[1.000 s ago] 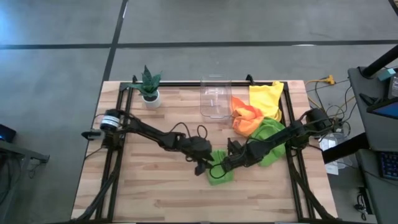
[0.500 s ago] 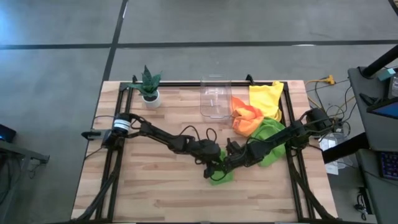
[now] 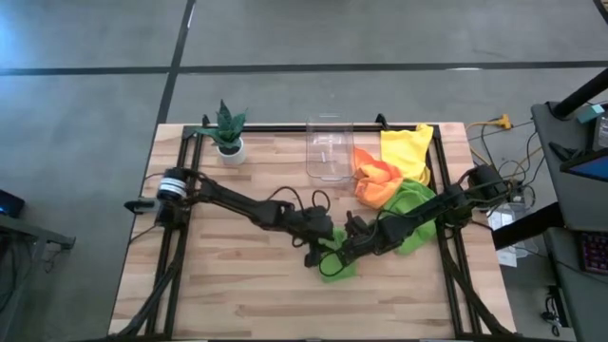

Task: Fold microfiber towels
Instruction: Fold the top green towel

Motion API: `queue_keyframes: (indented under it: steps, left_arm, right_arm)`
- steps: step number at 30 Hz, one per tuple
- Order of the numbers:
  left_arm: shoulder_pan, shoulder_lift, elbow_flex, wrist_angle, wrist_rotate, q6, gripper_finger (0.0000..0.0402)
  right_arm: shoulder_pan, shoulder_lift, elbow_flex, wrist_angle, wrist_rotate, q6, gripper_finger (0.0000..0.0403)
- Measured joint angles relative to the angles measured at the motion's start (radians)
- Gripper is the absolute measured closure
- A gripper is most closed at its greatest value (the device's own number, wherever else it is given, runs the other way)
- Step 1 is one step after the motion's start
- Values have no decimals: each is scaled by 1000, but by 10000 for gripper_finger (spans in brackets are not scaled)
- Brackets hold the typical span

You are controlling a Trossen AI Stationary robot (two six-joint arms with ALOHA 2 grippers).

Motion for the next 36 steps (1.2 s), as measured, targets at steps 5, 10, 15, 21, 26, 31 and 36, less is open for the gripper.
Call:
queue_keyframes:
  steps: [5, 10, 15, 21, 26, 31, 36]
  left_arm:
    - [15, -34, 6, -38, -54, 120, 282]
    - [67, 4, 12, -109, 38, 127, 285]
    - [133, 16, 12, -153, 56, 136, 286]
    - [168, 22, 14, -138, 207, 151, 286]
    - [167, 31, 18, -129, 288, 204, 286]
    - [168, 44, 21, -106, 265, 204, 286]
    - [168, 72, 47, -109, 257, 204, 286]
  right_arm:
    - [23, 1, 1, 2, 19, -50, 282]
    - [75, 2, -2, 16, 50, -58, 282]
    - [126, 3, -3, 30, 77, -12, 282]
    - [144, 3, -3, 46, 80, 7, 282]
    - [142, 3, -8, 50, 80, 12, 282]
    - [142, 2, -9, 50, 82, 13, 282]
    - [142, 2, -9, 50, 84, 14, 282]
